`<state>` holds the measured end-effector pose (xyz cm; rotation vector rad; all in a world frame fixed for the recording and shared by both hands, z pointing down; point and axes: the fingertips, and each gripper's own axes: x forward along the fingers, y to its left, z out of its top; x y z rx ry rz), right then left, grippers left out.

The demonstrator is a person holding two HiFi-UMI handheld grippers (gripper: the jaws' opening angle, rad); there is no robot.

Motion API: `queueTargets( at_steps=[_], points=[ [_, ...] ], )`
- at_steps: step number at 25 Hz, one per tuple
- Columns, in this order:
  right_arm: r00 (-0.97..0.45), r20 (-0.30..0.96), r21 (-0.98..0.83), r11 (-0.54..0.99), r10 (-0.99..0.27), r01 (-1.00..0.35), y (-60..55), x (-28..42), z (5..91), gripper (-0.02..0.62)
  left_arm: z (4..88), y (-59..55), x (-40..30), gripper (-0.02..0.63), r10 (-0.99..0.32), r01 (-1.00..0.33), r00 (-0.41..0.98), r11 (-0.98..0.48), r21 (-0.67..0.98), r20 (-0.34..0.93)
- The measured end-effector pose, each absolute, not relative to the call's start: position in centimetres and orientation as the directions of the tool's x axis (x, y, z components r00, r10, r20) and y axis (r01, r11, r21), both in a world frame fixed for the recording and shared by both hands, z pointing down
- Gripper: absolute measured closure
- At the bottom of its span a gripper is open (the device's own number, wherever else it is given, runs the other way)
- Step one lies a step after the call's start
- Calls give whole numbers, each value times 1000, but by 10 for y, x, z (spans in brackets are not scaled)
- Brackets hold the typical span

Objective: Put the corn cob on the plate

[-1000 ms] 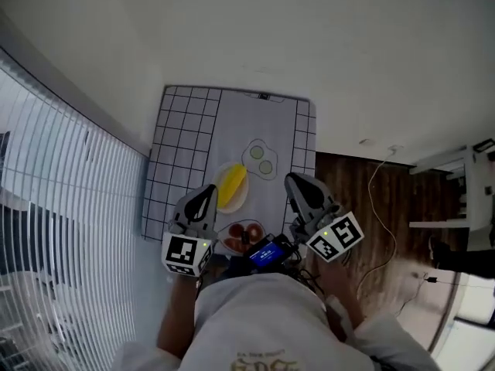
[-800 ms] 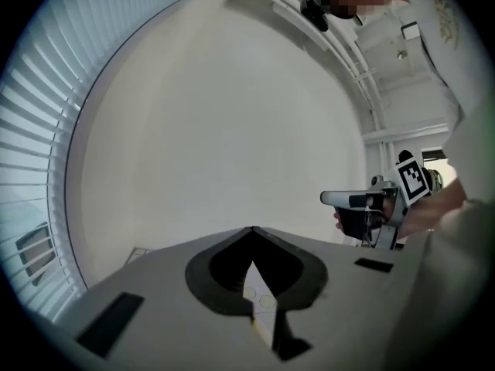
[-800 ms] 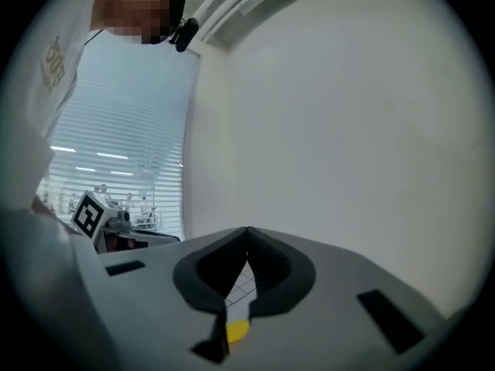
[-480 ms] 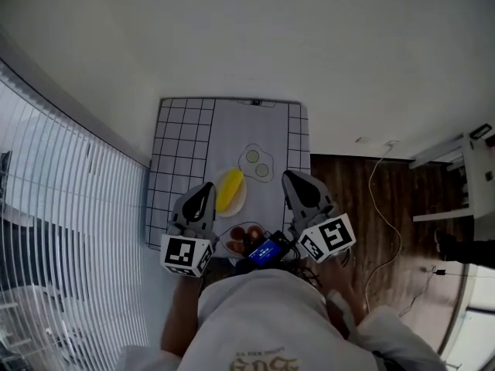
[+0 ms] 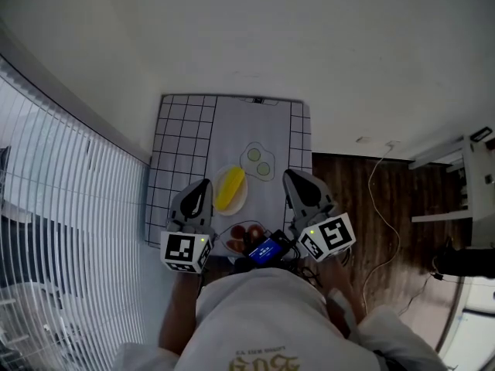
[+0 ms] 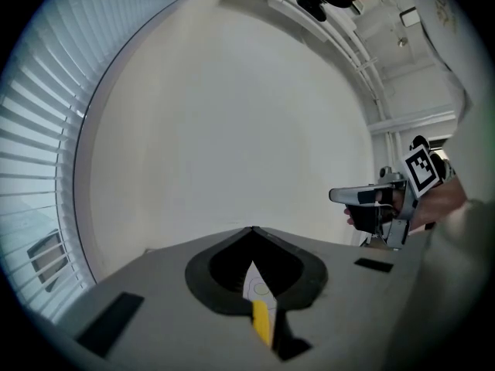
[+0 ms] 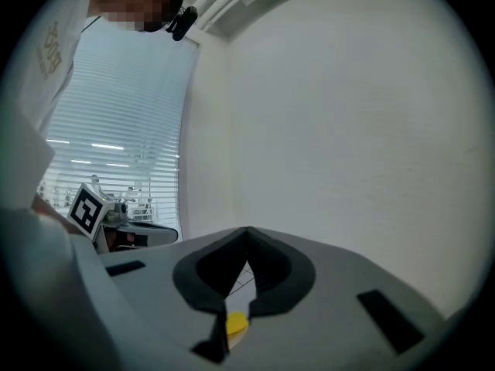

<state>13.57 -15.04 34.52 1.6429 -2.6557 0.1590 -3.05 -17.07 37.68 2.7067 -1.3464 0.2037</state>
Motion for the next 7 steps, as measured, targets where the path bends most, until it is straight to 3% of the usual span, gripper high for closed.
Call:
queueTargets(
  at_steps=[7],
  points=[
    [-443, 77, -80, 437, -893, -896, -151, 140, 350, 589, 381, -174, -26, 598, -776, -792, 606, -609, 43, 177]
  ],
)
